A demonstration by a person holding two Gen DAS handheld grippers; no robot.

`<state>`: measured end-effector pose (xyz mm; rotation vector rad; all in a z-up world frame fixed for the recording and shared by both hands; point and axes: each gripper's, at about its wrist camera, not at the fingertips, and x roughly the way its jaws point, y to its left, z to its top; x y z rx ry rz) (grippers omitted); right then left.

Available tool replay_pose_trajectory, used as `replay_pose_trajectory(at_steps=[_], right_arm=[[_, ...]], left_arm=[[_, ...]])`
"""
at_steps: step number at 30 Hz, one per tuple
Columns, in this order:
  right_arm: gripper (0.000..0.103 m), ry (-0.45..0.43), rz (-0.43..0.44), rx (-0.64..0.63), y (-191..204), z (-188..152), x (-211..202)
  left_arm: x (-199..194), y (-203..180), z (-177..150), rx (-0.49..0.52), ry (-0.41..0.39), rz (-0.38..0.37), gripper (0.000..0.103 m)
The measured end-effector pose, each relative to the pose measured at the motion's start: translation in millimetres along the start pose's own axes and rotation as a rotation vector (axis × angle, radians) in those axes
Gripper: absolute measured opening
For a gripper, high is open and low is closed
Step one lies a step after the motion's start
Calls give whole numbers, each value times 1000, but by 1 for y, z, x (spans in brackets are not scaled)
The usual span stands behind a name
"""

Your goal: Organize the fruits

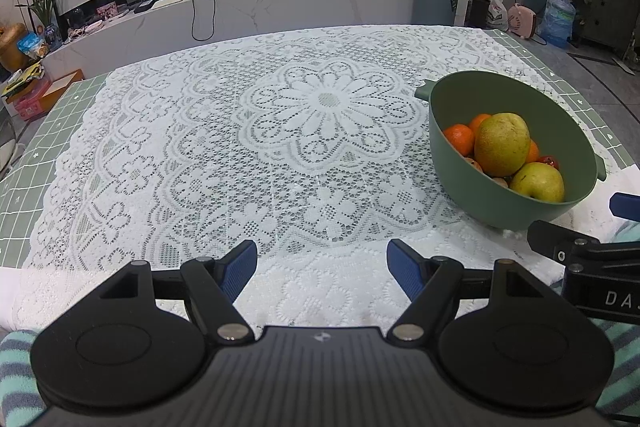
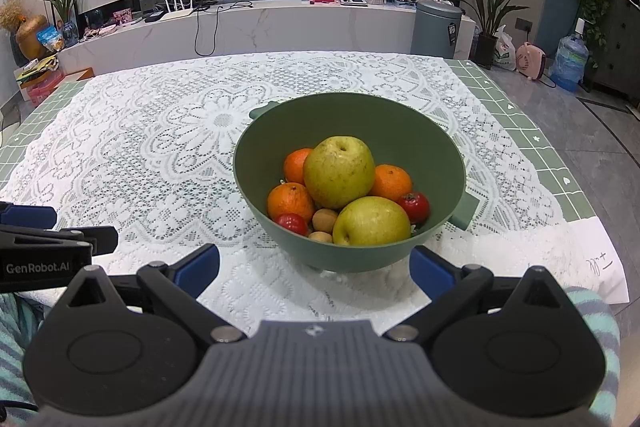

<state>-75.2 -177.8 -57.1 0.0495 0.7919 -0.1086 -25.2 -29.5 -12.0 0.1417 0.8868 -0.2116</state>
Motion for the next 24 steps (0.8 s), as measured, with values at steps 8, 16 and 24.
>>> replay_pose_trajectory(at_steps=[8,16,24], right_arm=[[98,0,0,0,0,0,0],[98,2,1,1,0,0,0],[98,5,1,2,0,-1,0]], left_arm=[[-1,0,1,-1,-2,-1,87],[-3,1,1,-5,-10,-3,87],[-4,2,1,-8,-19,-7,86]])
